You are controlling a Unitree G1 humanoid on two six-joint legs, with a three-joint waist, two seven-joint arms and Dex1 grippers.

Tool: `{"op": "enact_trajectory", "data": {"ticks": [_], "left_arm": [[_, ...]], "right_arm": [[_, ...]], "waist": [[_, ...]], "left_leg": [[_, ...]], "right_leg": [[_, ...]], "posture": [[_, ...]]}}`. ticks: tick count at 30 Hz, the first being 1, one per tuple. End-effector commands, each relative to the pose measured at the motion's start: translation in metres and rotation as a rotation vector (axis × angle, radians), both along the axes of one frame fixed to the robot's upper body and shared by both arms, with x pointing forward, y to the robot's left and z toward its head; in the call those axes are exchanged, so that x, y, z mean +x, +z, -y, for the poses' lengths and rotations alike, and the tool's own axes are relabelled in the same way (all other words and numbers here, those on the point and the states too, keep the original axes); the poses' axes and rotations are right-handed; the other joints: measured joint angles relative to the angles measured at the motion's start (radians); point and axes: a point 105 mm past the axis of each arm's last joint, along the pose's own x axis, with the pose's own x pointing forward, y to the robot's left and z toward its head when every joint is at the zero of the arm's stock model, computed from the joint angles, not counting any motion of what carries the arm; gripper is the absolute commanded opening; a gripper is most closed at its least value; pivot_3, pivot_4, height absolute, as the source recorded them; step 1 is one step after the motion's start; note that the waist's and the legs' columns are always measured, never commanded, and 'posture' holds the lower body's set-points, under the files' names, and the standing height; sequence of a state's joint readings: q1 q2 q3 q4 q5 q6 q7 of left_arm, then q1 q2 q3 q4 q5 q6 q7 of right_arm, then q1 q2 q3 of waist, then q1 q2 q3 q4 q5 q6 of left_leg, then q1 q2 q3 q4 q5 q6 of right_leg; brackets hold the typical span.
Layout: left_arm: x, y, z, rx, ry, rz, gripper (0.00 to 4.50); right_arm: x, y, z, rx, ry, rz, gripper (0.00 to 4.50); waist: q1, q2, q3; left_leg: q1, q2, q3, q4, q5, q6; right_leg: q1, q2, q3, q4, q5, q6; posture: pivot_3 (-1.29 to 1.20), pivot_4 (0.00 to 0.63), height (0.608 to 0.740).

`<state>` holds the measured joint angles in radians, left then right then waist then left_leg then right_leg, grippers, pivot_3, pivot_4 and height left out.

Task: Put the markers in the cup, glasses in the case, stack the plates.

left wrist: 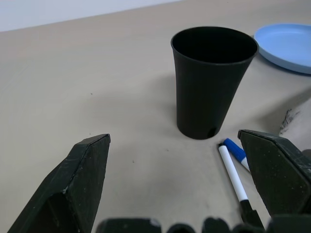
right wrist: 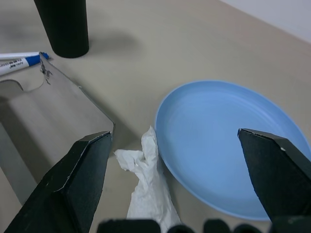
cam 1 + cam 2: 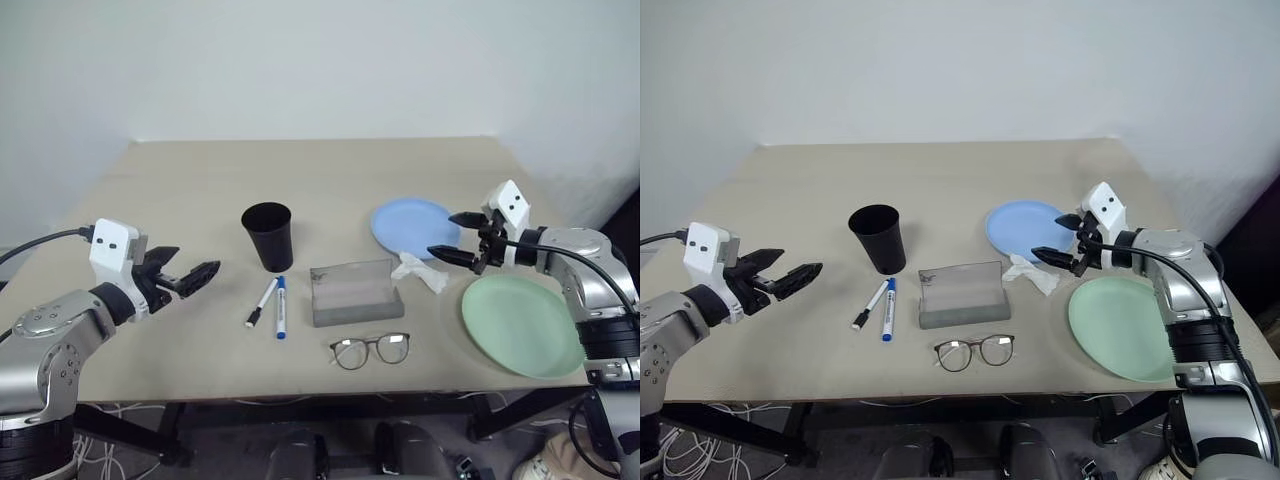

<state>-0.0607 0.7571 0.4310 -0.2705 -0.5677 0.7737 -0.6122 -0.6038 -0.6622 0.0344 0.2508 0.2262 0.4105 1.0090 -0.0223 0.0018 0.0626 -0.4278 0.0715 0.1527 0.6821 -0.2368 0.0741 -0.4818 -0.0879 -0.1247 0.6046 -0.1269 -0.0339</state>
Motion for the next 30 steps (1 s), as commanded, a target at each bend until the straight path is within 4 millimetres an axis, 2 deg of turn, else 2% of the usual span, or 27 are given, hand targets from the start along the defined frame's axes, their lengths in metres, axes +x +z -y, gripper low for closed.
{"op": "enact_trajectory", "data": {"ticks": [1,15,21,25,30], "left_arm": [[0.0,0.016,-0.001,0.012,-0.002,0.063,4.47],[0.005,0.014,0.006,0.001,-0.034,0.065,4.47],[0.01,0.007,0.018,-0.014,-0.059,0.061,4.47],[0.01,0.01,0.029,-0.028,-0.097,0.063,4.47],[0.009,-0.001,0.036,-0.025,-0.128,0.038,4.47]], "right_arm": [[0.002,0.011,0.002,-0.018,0.007,0.047,4.5],[-0.002,0.012,0.016,-0.037,-0.028,0.041,4.5],[-0.005,0.011,0.036,-0.08,-0.068,0.039,4.5],[-0.005,0.01,0.051,-0.085,-0.11,0.021,4.5],[-0.004,0.002,0.075,-0.096,-0.206,-0.012,4.5]], "waist": [[0.0,0.0,0.0],[0.001,0.0,0.0],[0.001,0.0,0.0],[0.001,-0.001,0.0],[0.001,-0.001,0.0]], "left_leg": [[0.0,0.0,0.0,0.0,0.0,0.0],[0.0,0.0,0.0,0.0,0.0,0.0],[0.0,-0.001,0.0,0.0,0.0,0.0],[0.0,-0.001,0.0,0.0,0.0,0.0],[0.0,-0.001,0.0,0.001,0.0,0.0]], "right_leg": [[0.0,0.0,0.0,0.0,0.0,0.0],[0.0,0.0,0.0,0.0,0.0,0.0],[0.001,0.0,0.0,0.0,0.0,0.0],[0.001,0.0,0.0,0.0,0.0,0.0],[0.001,0.0,0.0,-0.001,0.0,0.0]], "posture": [[0.0,0.0,0.727],[0.0,0.0,0.727],[0.0,0.0,0.727],[0.0,0.0,0.727],[0.0,0.0,0.727]]}}
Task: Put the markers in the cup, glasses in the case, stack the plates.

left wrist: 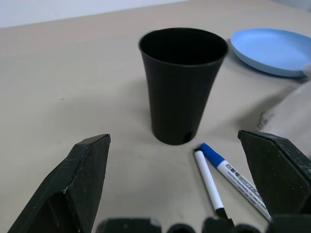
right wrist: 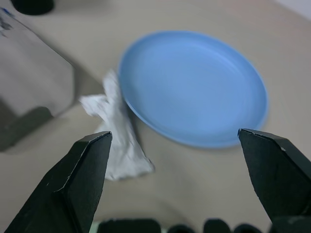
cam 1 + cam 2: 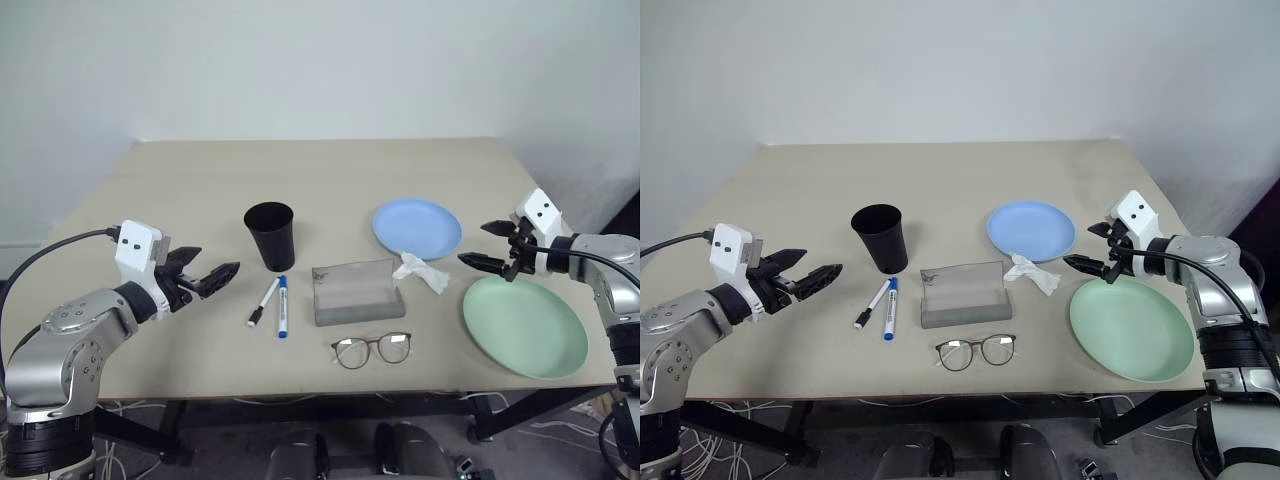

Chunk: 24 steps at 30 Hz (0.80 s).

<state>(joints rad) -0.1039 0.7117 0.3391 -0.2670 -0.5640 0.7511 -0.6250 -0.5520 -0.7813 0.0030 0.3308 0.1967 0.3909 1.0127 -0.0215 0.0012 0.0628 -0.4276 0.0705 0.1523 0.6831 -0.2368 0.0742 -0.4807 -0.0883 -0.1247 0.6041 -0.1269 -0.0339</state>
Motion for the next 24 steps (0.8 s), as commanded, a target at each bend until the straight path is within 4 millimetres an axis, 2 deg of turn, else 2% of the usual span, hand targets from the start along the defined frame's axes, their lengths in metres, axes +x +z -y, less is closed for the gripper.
{"op": "enact_trajectory", "data": {"ticks": [1,7,11,19,24], "left_arm": [[0.001,0.006,0.01,0.007,-0.036,0.041,4.47],[0.001,0.001,0.02,0.008,-0.099,0.034,4.47],[0.001,0.0,0.022,0.005,-0.106,0.035,4.47],[-0.001,-0.004,0.025,-0.002,-0.109,0.031,4.47],[-0.015,-0.006,0.027,0.014,-0.141,0.03,4.47]], "right_arm": [[0.0,0.013,0.027,-0.011,-0.084,0.04,4.5],[-0.012,-0.004,0.084,-0.028,-0.266,-0.039,4.5],[-0.018,-0.011,0.102,-0.033,-0.315,-0.063,4.5],[-0.028,-0.033,0.117,0.005,-0.367,-0.142,4.5],[-0.03,-0.045,0.124,0.025,-0.402,-0.189,4.5]], "waist": [[0.001,0.0,0.0],[0.002,-0.001,0.0],[-0.003,-0.001,0.0],[-0.003,-0.001,0.0],[-0.004,-0.001,0.0]], "left_leg": [[0.0,0.0,0.0,0.0,0.0,0.0],[0.0,-0.001,-0.001,0.001,0.0,0.0],[0.0,-0.003,-0.001,0.001,0.0,0.0],[0.001,-0.004,-0.003,0.002,0.0,0.0],[0.001,-0.003,-0.004,0.003,0.0,0.0]], "right_leg": [[0.0,0.0,0.0,0.0,0.0,0.0],[0.001,0.0,0.0,-0.001,0.0,0.0],[0.001,0.0,0.0,-0.001,0.0,0.0],[0.002,0.001,-0.001,-0.001,0.0,0.0],[0.003,0.001,-0.001,-0.002,0.0,0.0]], "posture": [[0.0,0.0,0.727],[0.0,0.0,0.727],[0.0,0.0,0.727],[0.0,0.0,0.727],[0.0,0.0,0.727]]}}
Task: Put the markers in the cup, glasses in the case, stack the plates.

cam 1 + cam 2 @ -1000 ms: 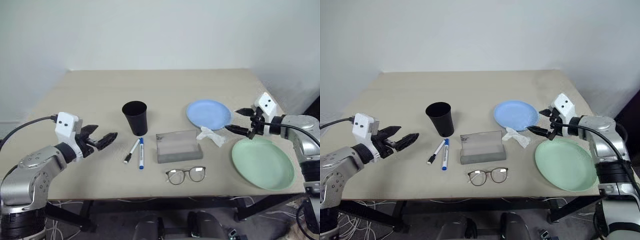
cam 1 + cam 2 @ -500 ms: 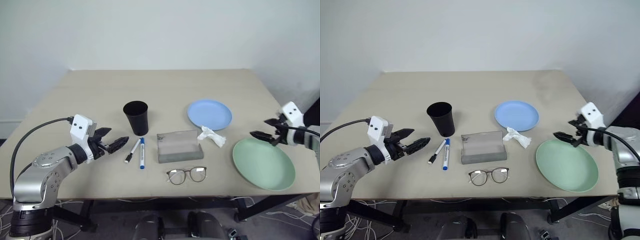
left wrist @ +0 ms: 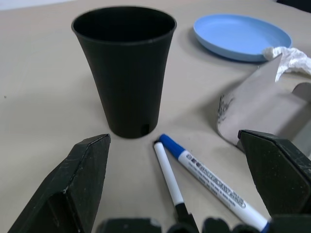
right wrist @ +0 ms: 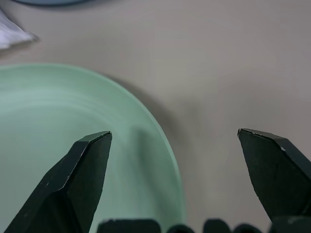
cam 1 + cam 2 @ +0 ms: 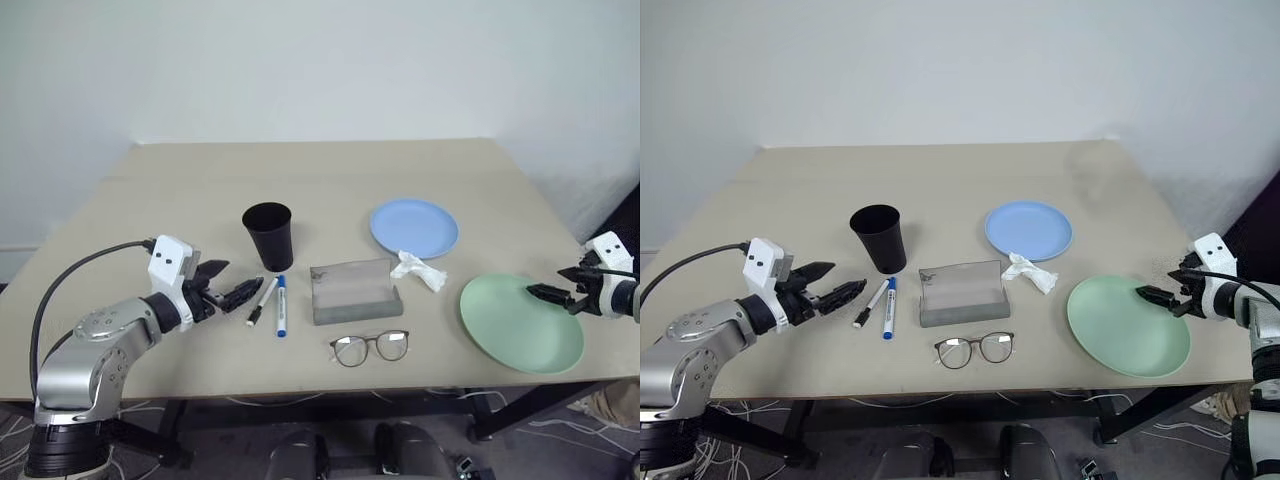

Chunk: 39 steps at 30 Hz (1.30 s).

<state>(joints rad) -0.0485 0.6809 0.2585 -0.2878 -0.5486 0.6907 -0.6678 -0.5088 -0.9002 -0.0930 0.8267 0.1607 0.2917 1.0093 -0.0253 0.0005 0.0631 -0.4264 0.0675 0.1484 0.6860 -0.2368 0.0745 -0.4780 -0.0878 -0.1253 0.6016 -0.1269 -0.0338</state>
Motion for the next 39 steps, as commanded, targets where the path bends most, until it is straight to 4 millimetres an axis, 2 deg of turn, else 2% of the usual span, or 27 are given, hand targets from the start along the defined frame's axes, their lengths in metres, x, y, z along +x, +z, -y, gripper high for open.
{"op": "enact_trajectory", "data": {"ticks": [1,5,11,15,19,20,21,22,23,24,25,26,27,28,29,30,31,32,33,34,35,36,37,38,39], "left_arm": [[-0.008,0.015,0.004,0.021,-0.045,0.067,4.47],[-0.018,0.012,0.006,0.027,-0.086,0.061,4.5],[-0.037,0.018,0.008,-0.007,-0.176,0.096,4.5],[-0.041,0.017,0.003,-0.001,-0.184,0.093,4.5],[-0.043,0.018,0.0,-0.002,-0.18,0.095,4.5],[-0.043,0.018,-0.001,-0.001,-0.179,0.095,4.5],[-0.043,0.018,-0.002,-0.001,-0.177,0.095,4.5],[-0.043,0.018,-0.003,0.001,-0.174,0.096,4.5],[-0.043,0.018,-0.004,0.002,-0.171,0.096,4.5],[-0.043,0.018,-0.004,0.002,-0.169,0.096,4.5],[-0.043,0.018,-0.005,0.003,-0.168,0.097,4.5],[-0.043,0.018,-0.005,0.003,-0.167,0.098,4.5],[-0.043,0.018,-0.005,0.003,-0.165,0.098,4.5],[-0.043,0.018,-0.005,0.004,-0.164,0.097,4.5],[-0.043,0.018,-0.005,0.004,-0.163,0.097,4.5],[-0.043,0.018,-0.005,0.004,-0.162,0.096,4.5],[-0.043,0.017,-0.005,0.004,-0.162,0.095,4.5],[-0.043,0.017,-0.005,0.005,-0.161,0.093,4.5],[-0.042,0.017,-0.005,0.004,-0.161,0.093,4.5],[-0.042,0.017,-0.005,0.004,-0.16,0.093,4.5],[-0.042,0.016,-0.005,0.004,-0.159,0.093,4.5],[-0.042,0.016,-0.005,0.004,-0.158,0.092,4.5],[-0.042,0.016,-0.005,0.004,-0.158,0.092,4.5],[-0.042,0.016,-0.005,0.004,-0.157,0.092,4.5],[-0.042,0.016,-0.005,0.003,-0.157,0.092,4.5]], "right_arm": [[0.005,0.01,0.005,-0.004,-0.005,0.036,4.5],[0.005,0.004,0.007,0.012,-0.024,0.017,3.69],[0.007,0.0,0.006,0.014,-0.028,0.007,1.54],[0.008,-0.002,0.006,0.018,-0.033,0.005,0.12],[0.012,0.002,0.005,0.04,-0.045,0.02,0.05],[0.013,0.003,0.005,0.047,-0.055,0.025,0.05],[0.013,0.004,0.006,0.051,-0.061,0.026,0.05],[0.014,0.004,0.006,0.052,-0.065,0.026,0.05],[0.013,0.004,0.006,0.052,-0.065,0.026,0.05],[0.013,0.004,0.006,0.053,-0.065,0.025,0.05],[0.013,0.004,0.007,0.056,-0.067,0.026,0.05],[0.013,0.004,0.007,0.061,-0.07,0.027,0.05],[0.013,0.004,0.006,0.069,-0.069,0.027,0.05],[0.013,0.004,0.005,0.076,-0.067,0.029,0.05],[0.013,0.005,0.005,0.085,-0.063,0.028,0.05],[0.013,0.005,0.003,0.095,-0.055,0.026,0.05],[0.013,0.006,0.001,0.11,-0.042,0.027,0.05],[0.014,0.008,-0.001,0.127,-0.031,0.032,0.05],[0.014,0.011,-0.003,0.152,-0.027,0.037,0.05],[0.015,0.014,-0.005,0.177,-0.021,0.042,0.05],[0.015,0.016,-0.007,0.196,-0.014,0.045,0.05],[0.015,0.019,-0.01,0.218,0.006,0.05,0.05],[0.015,0.021,-0.012,0.231,0.02,0.053,0.05],[0.014,0.023,-0.014,0.248,0.034,0.057,0.05],[0.015,0.026,-0.018,0.274,0.048,0.067,0.05]], "waist": [[0.0,0.0,0.0],[0.0,0.0,0.0],[0.0,0.001,0.0],[0.0,0.002,-0.001],[0.0,0.003,-0.001],[0.0,-0.003,-0.002],[0.002,-0.01,-0.003],[0.003,-0.017,-0.001],[0.003,-0.028,0.002],[0.004,-0.021,0.001],[0.006,-0.012,0.002],[0.006,0.004,0.003],[0.005,0.012,0.004],[0.0,0.03,0.005],[-0.009,0.066,-0.003],[-0.008,0.061,-0.008],[-0.023,0.047,-0.014],[-0.022,0.029,-0.013],[-0.023,0.022,-0.007],[-0.023,0.011,0.0],[-0.025,-0.002,0.007],[-0.025,-0.005,0.01],[-0.026,0.0,0.009],[-0.027,0.008,0.01],[-0.03,0.017,0.011]], "left_leg": [[0.0,0.0,0.0,0.0,0.0,0.0],[0.0,0.001,0.0,0.0,0.0,0.0],[0.0,0.001,-0.001,0.0,0.0,0.0],[-0.002,0.003,-0.002,-0.001,0.0,0.0],[-0.006,0.012,0.001,-0.003,0.0,0.001],[-0.011,0.015,0.004,-0.007,0.0,0.001],[-0.008,0.013,0.012,-0.009,0.001,0.003],[-0.002,0.011,0.024,-0.009,0.002,0.004],[0.008,0.009,0.042,-0.01,0.002,0.003],[0.024,0.007,0.057,-0.005,0.002,0.001],[0.024,0.004,0.048,0.011,-0.008,-0.015],[0.018,-0.008,0.016,0.024,-0.022,-0.037],[0.014,-0.026,-0.039,0.044,-0.031,-0.041],[0.014,-0.036,-0.067,0.059,-0.038,-0.03],[0.01,-0.041,-0.101,0.076,-0.05,-0.009],[-0.012,-0.031,-0.13,0.084,-0.053,-0.005],[-0.029,-0.03,-0.13,0.075,-0.052,-0.004],[-0.037,-0.039,-0.121,0.072,-0.052,-0.003],[-0.033,-0.064,-0.117,0.052,-0.05,-0.001],[-0.023,-0.092,-0.126,0.029,-0.048,0.002],[-0.008,-0.112,-0.13,0.005,-0.046,0.002],[0.015,-0.118,-0.12,-0.014,-0.041,-0.002],[0.028,-0.115,-0.114,-0.017,-0.039,-0.006],[0.03,-0.104,-0.106,-0.007,-0.034,-0.014],[0.027,-0.097,-0.111,0.007,-0.034,-0.014]], "right_leg": [[0.0,0.0,0.0,0.0,0.0,0.0],[0.0,0.0,0.0,-0.001,0.0,0.0],[0.0,0.001,-0.001,-0.004,0.0,0.0],[0.001,0.001,-0.006,-0.012,0.0,0.0],[0.004,0.002,-0.01,-0.02,0.0,0.0],[0.004,0.001,-0.007,-0.011,0.0,0.001],[0.002,-0.005,0.004,0.027,-0.013,0.019],[0.013,-0.011,0.012,0.07,-0.041,0.013],[0.011,-0.015,0.029,0.091,-0.069,-0.001],[0.005,-0.016,0.046,0.1,-0.084,-0.01],[0.004,-0.016,0.041,0.096,-0.086,-0.015],[0.007,-0.017,0.028,0.089,-0.086,-0.015],[0.012,-0.018,0.007,0.083,-0.086,-0.015],[0.02,-0.018,-0.009,0.079,-0.086,-0.014],[0.032,-0.017,-0.041,0.068,-0.085,-0.013],[0.048,0.0,-0.069,0.042,-0.066,0.0],[0.044,0.001,-0.063,0.077,-0.078,0.027],[0.051,0.0,-0.023,0.158,-0.097,0.049],[0.076,0.002,0.019,0.157,-0.176,0.056],[0.08,0.007,0.051,0.146,-0.191,0.041],[0.09,0.004,0.071,0.14,-0.192,0.04],[0.1,0.0,0.094,0.136,-0.193,0.036],[0.103,-0.003,0.097,0.128,-0.188,0.027],[0.106,-0.006,0.087,0.122,-0.183,0.018],[0.109,-0.007,0.073,0.121,-0.181,0.016]], "posture": [[0.0,0.0,0.727],[0.0,0.0,0.727],[0.0,0.0,0.727],[0.0,0.0,0.727],[0.0,0.0,0.727],[0.0,0.0,0.727],[0.0,0.0,0.727],[0.0,0.0,0.727],[0.0,0.0,0.727],[0.0,0.0,0.727],[0.0,0.0,0.727],[0.0,0.0,0.727],[0.0,0.0,0.727],[0.0,0.0,0.727],[0.0,0.0,0.727],[0.0,0.0,0.727],[0.0,0.0,0.727],[0.0,0.0,0.727],[0.0,0.0,0.727],[0.0,0.0,0.727],[0.0,0.0,0.727],[0.0,0.0,0.727],[0.0,0.0,0.727],[0.0,0.0,0.727],[0.0,0.0,0.727]]}}
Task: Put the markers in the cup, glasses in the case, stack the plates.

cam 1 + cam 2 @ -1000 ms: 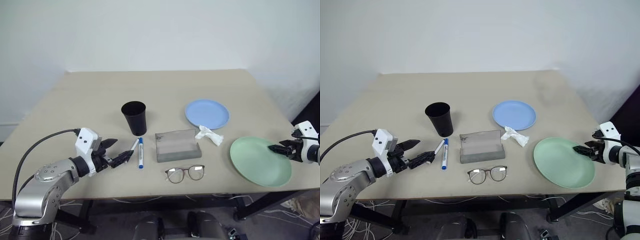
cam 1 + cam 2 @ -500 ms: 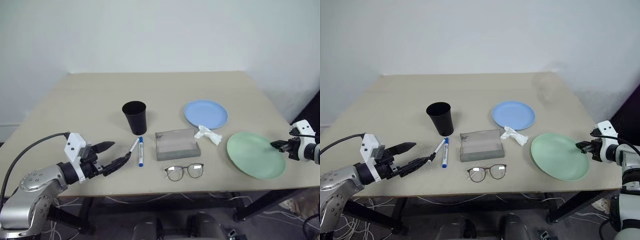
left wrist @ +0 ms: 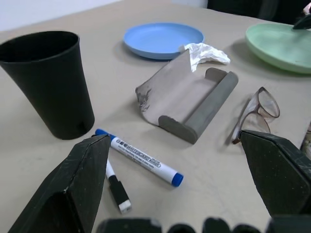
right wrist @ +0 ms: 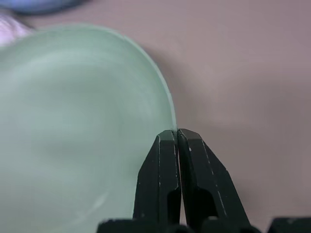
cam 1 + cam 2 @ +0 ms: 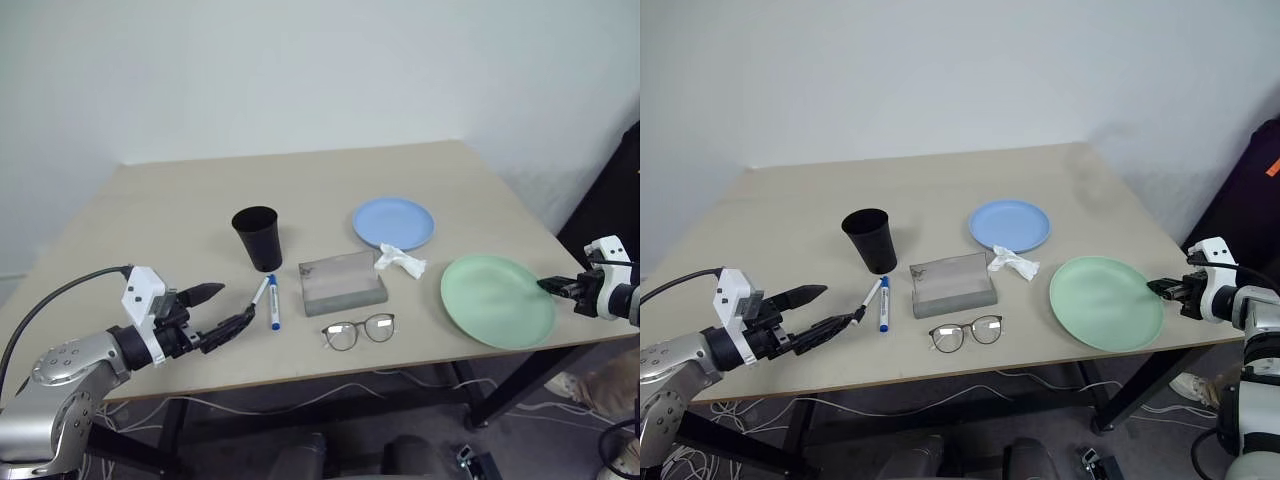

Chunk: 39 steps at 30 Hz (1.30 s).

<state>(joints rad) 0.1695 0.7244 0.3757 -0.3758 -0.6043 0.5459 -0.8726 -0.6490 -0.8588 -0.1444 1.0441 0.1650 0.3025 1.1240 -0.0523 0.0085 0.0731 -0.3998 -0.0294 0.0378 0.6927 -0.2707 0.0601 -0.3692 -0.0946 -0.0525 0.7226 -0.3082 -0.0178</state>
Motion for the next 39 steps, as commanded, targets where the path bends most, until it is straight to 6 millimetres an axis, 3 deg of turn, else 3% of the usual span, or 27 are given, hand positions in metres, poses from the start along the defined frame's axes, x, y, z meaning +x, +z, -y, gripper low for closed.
{"op": "enact_trajectory", "data": {"ticks": [1,3,4,5,6,7,8,13,19,28,39], "left_arm": [[0.002,0.011,0.001,0.008,-0.005,0.049,4.5],[0.002,0.011,0.001,0.008,-0.005,0.049,4.5],[0.002,0.011,0.0,0.009,-0.003,0.05,4.5],[0.003,0.011,-0.001,0.011,-0.001,0.051,4.5],[0.004,0.011,-0.001,0.012,0.001,0.052,4.5],[0.004,0.011,-0.002,0.013,0.002,0.052,4.5],[0.004,0.011,-0.002,0.014,0.003,0.052,4.5],[0.006,0.012,-0.004,0.019,0.007,0.055,4.5],[0.007,0.012,-0.005,0.023,0.013,0.058,4.5],[0.006,0.011,-0.004,0.02,0.024,0.059,4.5],[-0.003,0.01,-0.008,0.016,0.076,0.061,4.5]], "right_arm": [[0.006,0.026,-0.01,0.076,0.056,0.09,0.05],[0.009,0.033,-0.016,0.125,0.065,0.117,0.05],[0.014,0.039,-0.022,0.167,0.057,0.144,0.05],[0.019,0.045,-0.028,0.196,0.055,0.168,0.05],[0.025,0.05,-0.034,0.223,0.045,0.19,0.05],[0.028,0.054,-0.038,0.238,0.037,0.203,0.05],[0.032,0.058,-0.043,0.243,0.034,0.22,0.05],[0.051,0.08,-0.065,0.292,0.004,0.279,0.05],[0.079,0.102,-0.102,0.328,-0.052,0.287,0.05],[0.126,0.106,-0.144,0.297,-0.243,0.275,0.05],[0.14,0.076,-0.17,0.232,-0.345,0.241,0.05]], "waist": [[-0.004,0.02,0.004],[-0.002,0.023,0.001],[-0.003,0.018,0.0],[-0.003,0.012,0.001],[-0.002,0.011,0.0],[0.001,0.01,0.001],[0.003,0.011,0.001],[0.007,0.011,0.0],[0.008,0.01,-0.001],[0.021,0.009,-0.001],[0.027,0.007,-0.002]], "left_leg": [[-0.002,0.008,-0.007,0.012,0.0,0.0],[-0.004,0.008,-0.031,0.009,-0.001,0.001],[-0.008,0.005,-0.036,0.002,-0.001,0.002],[-0.009,-0.002,-0.038,-0.007,-0.001,0.002],[-0.008,-0.018,-0.044,-0.016,0.0,0.002],[-0.006,-0.028,-0.049,-0.021,0.005,0.007],[0.002,-0.033,-0.05,-0.029,0.03,0.014],[0.004,-0.03,-0.05,-0.05,0.052,0.016],[-0.012,-0.03,-0.049,-0.054,0.059,0.023],[-0.014,-0.031,-0.047,-0.056,0.058,0.024],[-0.013,-0.031,-0.046,-0.059,0.062,0.02]], "right_leg": [[0.008,-0.001,-0.017,0.0,0.0,0.0],[0.03,0.01,-0.029,-0.018,0.006,0.013],[0.027,0.014,-0.026,-0.023,0.006,0.018],[0.009,0.027,-0.011,-0.029,0.005,0.021],[0.0,0.03,0.011,-0.03,0.006,0.023],[-0.003,0.025,0.018,-0.032,0.016,0.026],[-0.003,0.025,0.023,-0.032,0.029,0.021],[-0.011,0.029,0.027,-0.04,0.027,0.019],[-0.024,0.032,0.034,-0.046,0.03,0.016],[-0.029,0.031,0.035,-0.047,0.031,0.016],[-0.031,0.032,0.037,-0.046,0.031,0.016]], "posture": [[0.0,0.0,0.727],[0.0,0.0,0.727],[0.0,0.0,0.727],[0.0,0.0,0.727],[0.0,0.0,0.727],[0.0,0.0,0.727],[0.0,0.0,0.727],[0.0,0.0,0.727],[0.0,0.0,0.727],[0.0,0.0,0.727],[0.0,0.0,0.727]]}}
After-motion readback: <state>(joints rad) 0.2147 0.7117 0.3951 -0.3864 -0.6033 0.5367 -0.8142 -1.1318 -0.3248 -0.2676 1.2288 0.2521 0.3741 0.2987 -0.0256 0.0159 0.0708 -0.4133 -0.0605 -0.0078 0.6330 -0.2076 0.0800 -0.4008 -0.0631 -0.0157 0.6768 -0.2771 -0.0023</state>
